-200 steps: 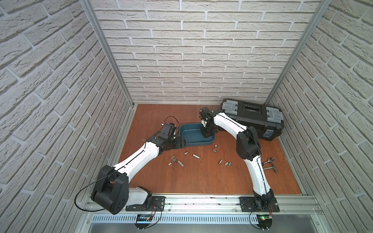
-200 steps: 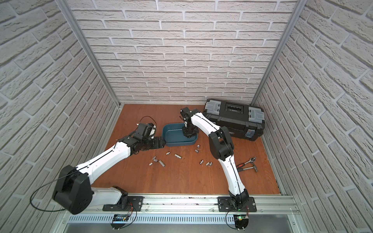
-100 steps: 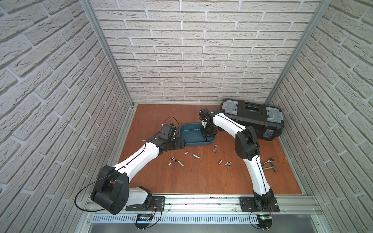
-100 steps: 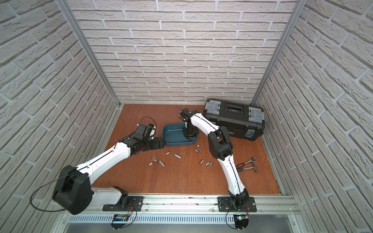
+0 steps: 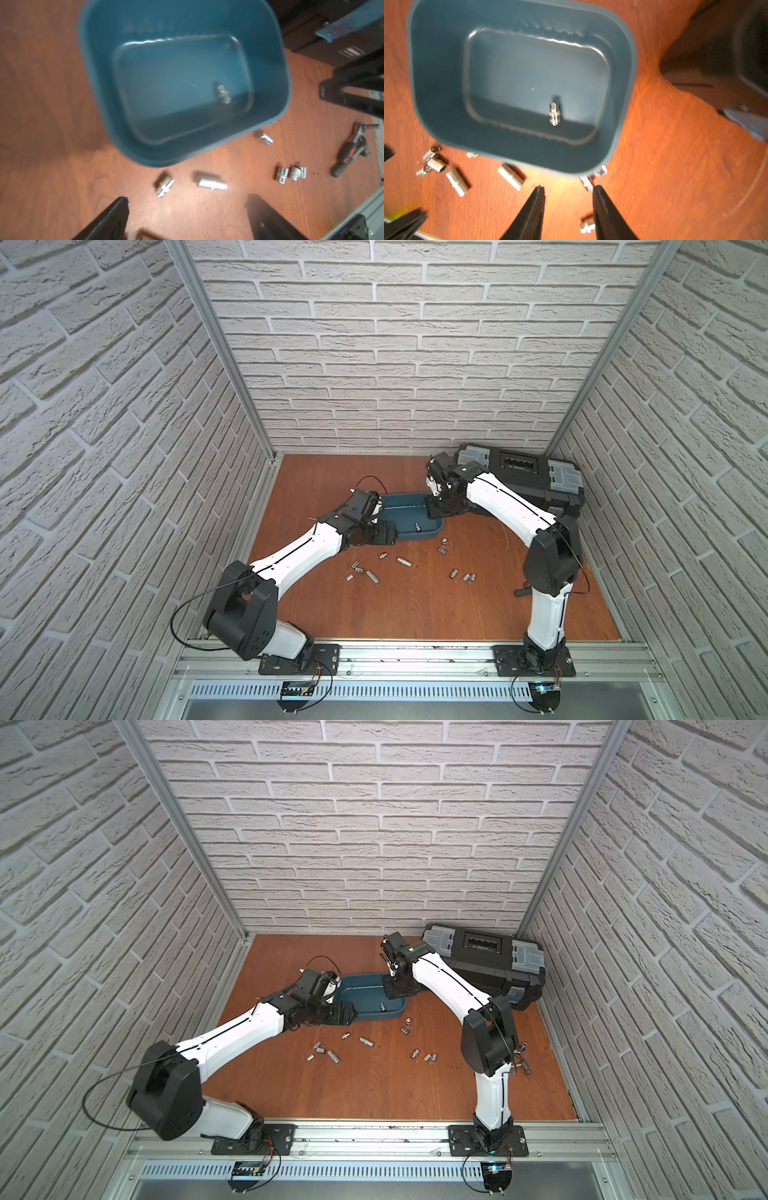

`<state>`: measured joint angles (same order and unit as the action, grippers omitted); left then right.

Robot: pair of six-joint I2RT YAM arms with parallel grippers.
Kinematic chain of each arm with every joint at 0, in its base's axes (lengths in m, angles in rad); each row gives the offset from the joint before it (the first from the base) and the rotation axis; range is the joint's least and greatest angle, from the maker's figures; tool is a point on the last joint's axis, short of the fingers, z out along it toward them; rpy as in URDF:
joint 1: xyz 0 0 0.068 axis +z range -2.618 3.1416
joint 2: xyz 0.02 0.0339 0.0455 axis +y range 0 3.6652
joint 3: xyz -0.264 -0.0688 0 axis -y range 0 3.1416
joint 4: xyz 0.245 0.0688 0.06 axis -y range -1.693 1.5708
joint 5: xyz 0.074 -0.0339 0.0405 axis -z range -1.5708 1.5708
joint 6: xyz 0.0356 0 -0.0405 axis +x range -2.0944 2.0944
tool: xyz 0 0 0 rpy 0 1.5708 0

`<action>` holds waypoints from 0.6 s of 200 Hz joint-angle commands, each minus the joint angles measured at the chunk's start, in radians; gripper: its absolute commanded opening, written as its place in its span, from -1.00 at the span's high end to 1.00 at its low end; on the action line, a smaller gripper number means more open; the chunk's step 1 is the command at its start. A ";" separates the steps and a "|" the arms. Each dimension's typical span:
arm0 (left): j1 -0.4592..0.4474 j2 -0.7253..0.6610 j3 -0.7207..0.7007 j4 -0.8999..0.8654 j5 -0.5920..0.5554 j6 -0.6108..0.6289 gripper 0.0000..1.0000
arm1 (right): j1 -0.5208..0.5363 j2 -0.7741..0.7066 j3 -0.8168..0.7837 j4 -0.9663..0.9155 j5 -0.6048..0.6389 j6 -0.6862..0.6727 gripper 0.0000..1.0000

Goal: Put the socket on the desktop into the storage box
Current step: Place the socket head in the storage box, then pick up the socket head from the center of the board.

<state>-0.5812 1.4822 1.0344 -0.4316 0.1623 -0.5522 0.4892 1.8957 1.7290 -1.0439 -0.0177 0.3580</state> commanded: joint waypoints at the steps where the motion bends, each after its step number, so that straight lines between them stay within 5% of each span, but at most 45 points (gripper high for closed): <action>1: -0.031 0.059 0.058 -0.005 0.036 0.046 -0.86 | 0.004 -0.107 -0.105 0.028 0.025 0.032 0.10; 120: -0.154 0.212 0.202 -0.031 0.047 0.138 -0.84 | -0.041 -0.432 -0.544 0.089 0.044 0.131 0.03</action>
<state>-0.7216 1.6775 1.2095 -0.4580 0.2073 -0.4458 0.4545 1.5135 1.2240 -0.9913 0.0082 0.4549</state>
